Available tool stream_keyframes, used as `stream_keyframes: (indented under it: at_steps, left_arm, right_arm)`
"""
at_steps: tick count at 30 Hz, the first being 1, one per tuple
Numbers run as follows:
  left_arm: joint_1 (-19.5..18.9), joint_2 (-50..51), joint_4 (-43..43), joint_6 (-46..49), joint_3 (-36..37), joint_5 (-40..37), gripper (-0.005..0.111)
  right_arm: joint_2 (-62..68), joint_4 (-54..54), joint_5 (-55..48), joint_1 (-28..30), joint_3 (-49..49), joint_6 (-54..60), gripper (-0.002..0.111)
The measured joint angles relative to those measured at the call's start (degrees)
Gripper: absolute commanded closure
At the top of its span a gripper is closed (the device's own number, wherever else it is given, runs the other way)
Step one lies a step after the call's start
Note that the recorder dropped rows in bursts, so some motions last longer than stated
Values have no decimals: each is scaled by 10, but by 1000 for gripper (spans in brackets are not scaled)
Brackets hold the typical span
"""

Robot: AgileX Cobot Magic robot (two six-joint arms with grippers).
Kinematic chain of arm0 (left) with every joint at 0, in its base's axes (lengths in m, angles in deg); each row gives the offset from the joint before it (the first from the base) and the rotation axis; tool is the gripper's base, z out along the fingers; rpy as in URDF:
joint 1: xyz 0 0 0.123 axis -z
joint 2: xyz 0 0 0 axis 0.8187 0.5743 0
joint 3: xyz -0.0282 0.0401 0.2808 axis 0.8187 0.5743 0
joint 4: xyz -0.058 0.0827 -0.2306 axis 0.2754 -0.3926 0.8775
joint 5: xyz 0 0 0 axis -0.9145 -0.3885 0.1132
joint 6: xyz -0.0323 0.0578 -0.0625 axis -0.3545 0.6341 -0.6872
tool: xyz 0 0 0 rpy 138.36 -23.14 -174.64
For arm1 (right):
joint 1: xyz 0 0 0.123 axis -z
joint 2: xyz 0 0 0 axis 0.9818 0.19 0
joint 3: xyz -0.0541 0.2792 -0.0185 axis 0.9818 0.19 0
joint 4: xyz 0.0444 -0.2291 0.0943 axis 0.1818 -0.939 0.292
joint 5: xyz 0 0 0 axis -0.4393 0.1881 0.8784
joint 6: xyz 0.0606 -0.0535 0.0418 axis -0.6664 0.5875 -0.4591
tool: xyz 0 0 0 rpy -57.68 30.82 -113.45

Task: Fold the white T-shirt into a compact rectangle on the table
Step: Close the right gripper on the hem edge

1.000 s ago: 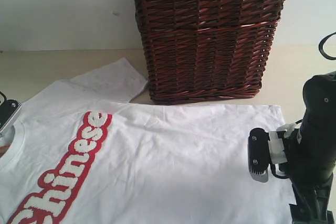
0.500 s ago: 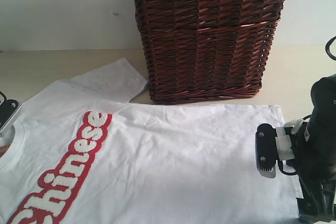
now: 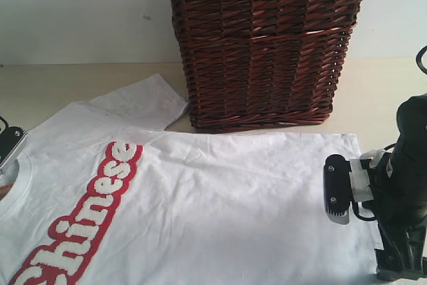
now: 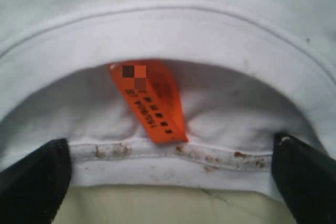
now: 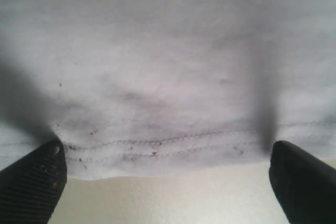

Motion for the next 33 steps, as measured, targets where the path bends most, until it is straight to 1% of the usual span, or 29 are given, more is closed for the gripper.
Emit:
stream_keyframes:
  at_steps: [6,11,15,20,33]
  left_arm:
    - [0,0,0,0,0,0,4]
    - [0,0,0,0,0,0,4]
    - [0,0,0,0,0,0,4]
    - [0,0,0,0,0,0,4]
    - [0,0,0,0,0,0,4]
  right_arm:
    - [-40,13,-3,0,0,28,3]
    - [-35,45,-9,0,0,53,3]
    - [-12,45,-5,0,0,49,3]
    - [11,18,-6,0,0,15,3]
    - [12,12,-8,0,0,5,3]
